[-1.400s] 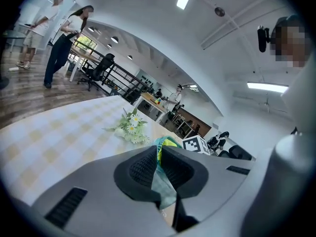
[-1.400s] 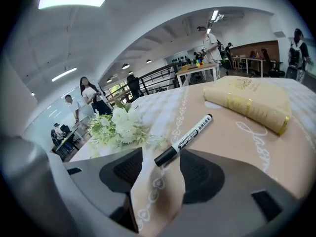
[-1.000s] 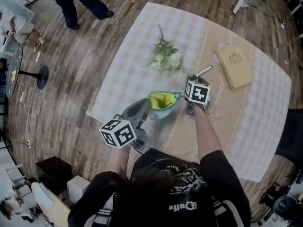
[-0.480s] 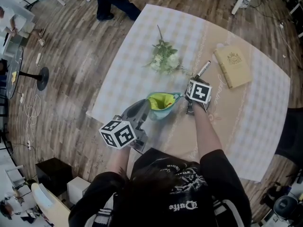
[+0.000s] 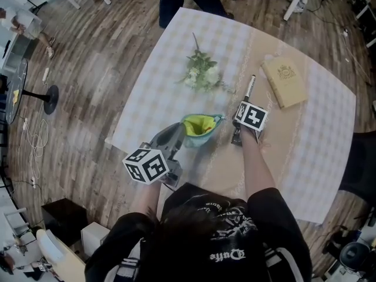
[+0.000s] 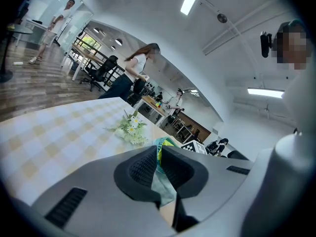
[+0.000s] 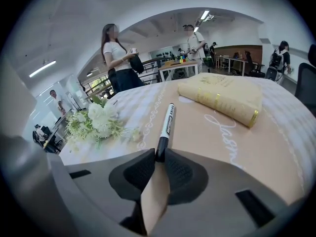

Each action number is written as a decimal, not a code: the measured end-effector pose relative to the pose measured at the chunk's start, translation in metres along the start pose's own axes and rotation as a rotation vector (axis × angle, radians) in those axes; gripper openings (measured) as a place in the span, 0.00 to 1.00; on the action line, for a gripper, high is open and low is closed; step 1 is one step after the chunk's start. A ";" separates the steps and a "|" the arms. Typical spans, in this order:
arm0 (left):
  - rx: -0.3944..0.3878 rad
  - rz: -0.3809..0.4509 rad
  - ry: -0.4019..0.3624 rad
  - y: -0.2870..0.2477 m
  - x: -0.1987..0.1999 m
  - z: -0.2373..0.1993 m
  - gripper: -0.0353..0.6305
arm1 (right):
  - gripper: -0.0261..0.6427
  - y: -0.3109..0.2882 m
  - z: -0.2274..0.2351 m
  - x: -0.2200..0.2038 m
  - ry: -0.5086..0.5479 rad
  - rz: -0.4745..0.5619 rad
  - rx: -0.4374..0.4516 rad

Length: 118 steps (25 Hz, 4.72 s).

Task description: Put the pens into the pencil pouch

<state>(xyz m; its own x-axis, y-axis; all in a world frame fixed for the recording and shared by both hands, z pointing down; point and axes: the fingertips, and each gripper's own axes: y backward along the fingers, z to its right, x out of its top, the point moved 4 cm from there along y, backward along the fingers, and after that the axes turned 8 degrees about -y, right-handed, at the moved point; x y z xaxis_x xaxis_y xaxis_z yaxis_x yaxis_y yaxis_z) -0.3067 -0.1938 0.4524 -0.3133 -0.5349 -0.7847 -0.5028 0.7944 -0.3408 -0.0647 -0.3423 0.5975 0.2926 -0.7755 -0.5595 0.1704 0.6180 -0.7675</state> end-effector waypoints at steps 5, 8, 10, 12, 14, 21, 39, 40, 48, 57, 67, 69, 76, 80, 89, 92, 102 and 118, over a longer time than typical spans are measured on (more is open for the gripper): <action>-0.012 0.019 -0.016 0.002 0.000 0.008 0.12 | 0.14 0.014 0.009 0.002 0.011 0.023 0.028; -0.026 0.015 -0.017 0.004 -0.005 0.017 0.12 | 0.14 0.027 0.021 -0.004 0.018 0.034 0.036; -0.030 0.018 -0.024 0.005 -0.006 0.021 0.12 | 0.14 0.035 0.025 -0.005 0.032 0.042 0.040; -0.031 0.023 -0.028 0.008 -0.008 0.025 0.12 | 0.14 0.043 0.026 -0.005 0.068 0.054 0.039; -0.032 0.028 -0.027 0.011 -0.010 0.028 0.12 | 0.14 0.052 0.028 -0.007 0.110 0.070 0.037; -0.035 0.034 -0.043 0.018 -0.018 0.041 0.12 | 0.14 0.079 0.037 -0.013 0.232 0.127 0.051; -0.003 -0.011 -0.181 0.018 -0.040 0.076 0.12 | 0.14 0.163 0.058 -0.015 0.323 0.256 0.151; -0.003 -0.011 -0.184 0.018 -0.041 0.078 0.12 | 0.14 0.169 0.059 -0.014 0.328 0.265 0.165; 0.015 -0.028 -0.249 0.021 -0.045 0.085 0.12 | 0.14 0.224 0.054 -0.023 0.450 0.329 0.260; 0.010 -0.050 -0.291 0.021 -0.052 0.085 0.12 | 0.14 0.283 0.044 -0.034 0.523 0.360 0.437; -0.025 -0.060 -0.286 0.013 -0.061 0.090 0.12 | 0.14 0.337 0.014 -0.051 0.642 0.377 0.649; -0.036 -0.063 -0.289 0.009 -0.061 0.092 0.12 | 0.14 0.342 0.012 -0.056 0.685 0.362 0.638; -0.056 -0.073 -0.299 0.004 -0.062 0.093 0.12 | 0.14 0.338 -0.008 -0.076 0.732 0.301 0.706; -0.078 -0.084 -0.304 0.003 -0.065 0.095 0.12 | 0.14 0.331 -0.019 -0.084 0.756 0.264 0.724; -0.115 -0.091 -0.338 0.009 -0.069 0.096 0.12 | 0.14 0.312 -0.035 -0.092 0.780 0.197 0.758; -0.116 -0.089 -0.327 0.010 -0.071 0.095 0.12 | 0.14 0.305 -0.039 -0.093 0.781 0.182 0.769; -0.111 -0.079 -0.322 0.019 -0.070 0.096 0.12 | 0.14 0.284 -0.055 -0.100 0.777 0.164 0.792; -0.120 -0.058 -0.314 0.033 -0.068 0.095 0.12 | 0.14 0.241 -0.092 -0.121 0.846 0.098 0.784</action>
<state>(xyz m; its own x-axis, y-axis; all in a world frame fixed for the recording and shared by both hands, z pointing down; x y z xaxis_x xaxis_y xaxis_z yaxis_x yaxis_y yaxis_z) -0.2251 -0.1042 0.4449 -0.0275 -0.4482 -0.8935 -0.6093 0.7161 -0.3405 -0.1454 -0.1119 0.4517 -0.3356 -0.3755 -0.8639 0.8054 0.3613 -0.4699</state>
